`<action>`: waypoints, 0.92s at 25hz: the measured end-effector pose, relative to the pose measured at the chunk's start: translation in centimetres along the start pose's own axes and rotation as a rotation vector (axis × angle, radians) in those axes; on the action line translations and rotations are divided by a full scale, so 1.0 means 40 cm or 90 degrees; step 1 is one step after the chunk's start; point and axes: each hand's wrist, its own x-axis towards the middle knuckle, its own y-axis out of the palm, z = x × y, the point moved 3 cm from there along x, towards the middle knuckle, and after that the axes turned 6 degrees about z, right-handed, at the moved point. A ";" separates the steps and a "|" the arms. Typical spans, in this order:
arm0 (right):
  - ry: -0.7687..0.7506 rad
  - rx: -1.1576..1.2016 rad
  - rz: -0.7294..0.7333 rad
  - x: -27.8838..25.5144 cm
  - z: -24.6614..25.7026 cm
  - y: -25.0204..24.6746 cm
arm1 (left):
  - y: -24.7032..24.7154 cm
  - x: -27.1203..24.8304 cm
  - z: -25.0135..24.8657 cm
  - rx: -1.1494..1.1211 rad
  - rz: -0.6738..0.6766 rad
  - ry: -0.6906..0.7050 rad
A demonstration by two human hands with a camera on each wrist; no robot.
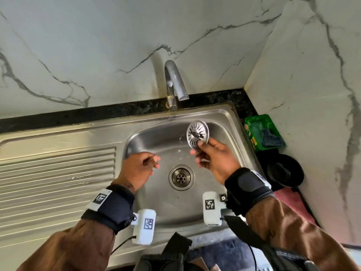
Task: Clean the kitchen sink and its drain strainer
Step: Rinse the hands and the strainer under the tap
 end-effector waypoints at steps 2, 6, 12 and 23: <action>0.108 -0.353 -0.066 -0.015 -0.051 -0.018 | 0.003 -0.025 0.011 0.011 0.018 0.002; 0.088 -0.404 -0.047 -0.073 -0.118 0.009 | -0.005 -0.053 0.025 0.008 0.029 0.026; -0.049 -0.201 -0.080 -0.155 -0.083 0.108 | 0.008 -0.106 -0.033 0.000 0.058 0.111; -0.125 -0.493 -0.179 -0.226 -0.074 0.177 | -0.014 -0.181 -0.012 -0.175 0.048 0.023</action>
